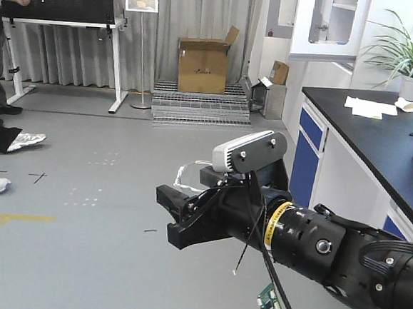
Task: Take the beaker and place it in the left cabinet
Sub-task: 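Hold the beaker in the right gripper while driving toward the cabinet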
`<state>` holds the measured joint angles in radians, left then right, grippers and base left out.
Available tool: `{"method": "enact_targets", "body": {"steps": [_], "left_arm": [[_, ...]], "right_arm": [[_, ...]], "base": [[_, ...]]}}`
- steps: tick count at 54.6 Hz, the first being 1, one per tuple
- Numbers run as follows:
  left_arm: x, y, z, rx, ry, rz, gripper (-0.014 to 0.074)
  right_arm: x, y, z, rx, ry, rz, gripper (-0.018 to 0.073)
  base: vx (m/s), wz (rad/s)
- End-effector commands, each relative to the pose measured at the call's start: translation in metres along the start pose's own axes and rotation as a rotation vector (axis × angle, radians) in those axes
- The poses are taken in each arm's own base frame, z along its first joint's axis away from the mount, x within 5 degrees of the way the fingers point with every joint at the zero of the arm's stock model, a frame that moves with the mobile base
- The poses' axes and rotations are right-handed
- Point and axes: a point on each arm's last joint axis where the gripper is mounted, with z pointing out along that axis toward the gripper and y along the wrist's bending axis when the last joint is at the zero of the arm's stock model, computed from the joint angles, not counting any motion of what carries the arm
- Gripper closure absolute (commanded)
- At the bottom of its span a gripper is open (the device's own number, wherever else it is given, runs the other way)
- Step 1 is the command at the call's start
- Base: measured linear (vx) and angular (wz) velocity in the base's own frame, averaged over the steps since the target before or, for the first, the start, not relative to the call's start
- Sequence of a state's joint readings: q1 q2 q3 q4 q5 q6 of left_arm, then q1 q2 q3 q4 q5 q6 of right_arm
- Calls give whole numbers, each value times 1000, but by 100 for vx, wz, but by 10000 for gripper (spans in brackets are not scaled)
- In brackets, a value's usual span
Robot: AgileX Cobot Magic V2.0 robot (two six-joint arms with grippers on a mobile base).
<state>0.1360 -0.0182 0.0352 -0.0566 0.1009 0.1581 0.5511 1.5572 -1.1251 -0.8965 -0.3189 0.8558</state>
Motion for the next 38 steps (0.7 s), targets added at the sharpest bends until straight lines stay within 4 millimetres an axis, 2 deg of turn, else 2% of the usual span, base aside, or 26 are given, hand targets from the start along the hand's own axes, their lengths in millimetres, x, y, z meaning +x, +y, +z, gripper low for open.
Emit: {"method": "enact_targets", "body": {"steps": [1,38], "left_arm": [[-14,2,-2,-16,-110,-7,603],[-14,2,-2,-16,-110,-7,603]], "right_arm": [[-31,4,-12,-32,-119,-8,358],[-29,4,-10,-32,-113,-7,358]], "base": [[62,-2],[62,-6]]}}
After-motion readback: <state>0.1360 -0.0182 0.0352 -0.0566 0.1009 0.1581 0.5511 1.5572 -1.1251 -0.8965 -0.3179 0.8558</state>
